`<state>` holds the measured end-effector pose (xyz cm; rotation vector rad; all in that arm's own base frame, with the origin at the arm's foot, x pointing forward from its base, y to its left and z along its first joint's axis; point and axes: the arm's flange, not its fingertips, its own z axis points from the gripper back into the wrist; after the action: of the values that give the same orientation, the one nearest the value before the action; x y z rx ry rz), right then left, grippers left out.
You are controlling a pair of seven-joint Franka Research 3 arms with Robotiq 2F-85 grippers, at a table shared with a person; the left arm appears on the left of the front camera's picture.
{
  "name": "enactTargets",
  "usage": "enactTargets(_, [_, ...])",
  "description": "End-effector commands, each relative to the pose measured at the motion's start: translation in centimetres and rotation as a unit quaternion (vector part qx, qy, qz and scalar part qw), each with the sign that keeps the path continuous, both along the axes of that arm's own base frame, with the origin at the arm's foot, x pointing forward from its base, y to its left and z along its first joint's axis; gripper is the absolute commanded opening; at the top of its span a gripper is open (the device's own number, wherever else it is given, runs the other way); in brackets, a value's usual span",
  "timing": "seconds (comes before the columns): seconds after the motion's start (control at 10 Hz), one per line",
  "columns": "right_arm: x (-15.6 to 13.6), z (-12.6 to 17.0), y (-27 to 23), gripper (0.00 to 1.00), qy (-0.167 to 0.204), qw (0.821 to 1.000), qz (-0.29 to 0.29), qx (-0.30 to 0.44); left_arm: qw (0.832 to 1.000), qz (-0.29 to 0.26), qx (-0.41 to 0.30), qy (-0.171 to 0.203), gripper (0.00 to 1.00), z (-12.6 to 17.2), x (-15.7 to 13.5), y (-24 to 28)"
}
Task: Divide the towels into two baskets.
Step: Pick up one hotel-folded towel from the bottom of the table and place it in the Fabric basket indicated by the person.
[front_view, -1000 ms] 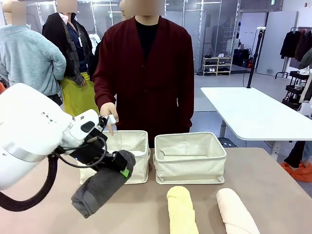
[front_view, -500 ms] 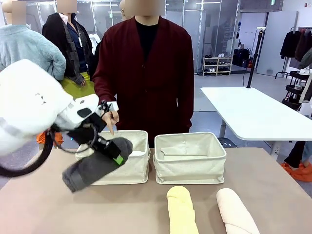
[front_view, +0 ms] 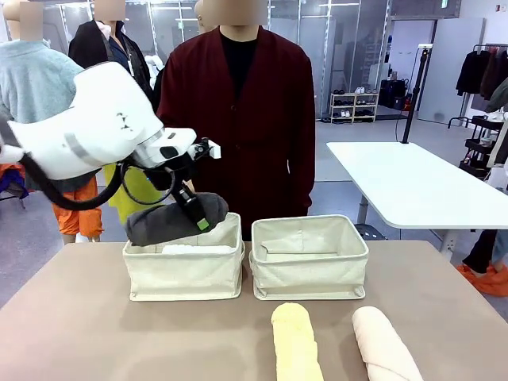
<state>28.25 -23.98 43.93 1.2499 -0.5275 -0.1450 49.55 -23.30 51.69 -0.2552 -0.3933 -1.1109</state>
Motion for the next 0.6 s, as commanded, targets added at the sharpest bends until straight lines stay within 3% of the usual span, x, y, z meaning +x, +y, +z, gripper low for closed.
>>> enactTargets(0.0, [-0.4, 0.3, 0.0, 1.00, -0.005, 1.000, 0.002, 0.000, 0.998, -0.040, 0.056, -0.012, 0.36, 0.0, 3.2, -0.1])
enactTargets(0.1, [-0.4, 0.3, 0.0, 1.00, -0.005, 1.000, 0.002, 0.000, 0.995, -0.031, 0.096, -0.027, 0.36, -1.3, 4.5, -0.2])
enactTargets(0.3, [-0.4, 0.3, 0.0, 1.00, -0.005, 1.000, 0.002, 0.000, 0.994, -0.038, 0.102, -0.024, 0.36, -4.3, 6.8, -0.7])
enactTargets(0.4, [-0.4, 0.3, 0.0, 1.00, -0.005, 1.000, 0.002, 0.000, 0.993, -0.054, 0.098, -0.024, 0.72, -5.3, 7.6, -0.6])
enactTargets(0.5, [-0.4, 0.3, 0.0, 1.00, -0.005, 1.000, 0.002, 0.000, 0.992, -0.053, 0.105, -0.032, 0.70, -5.9, 8.3, -0.5])
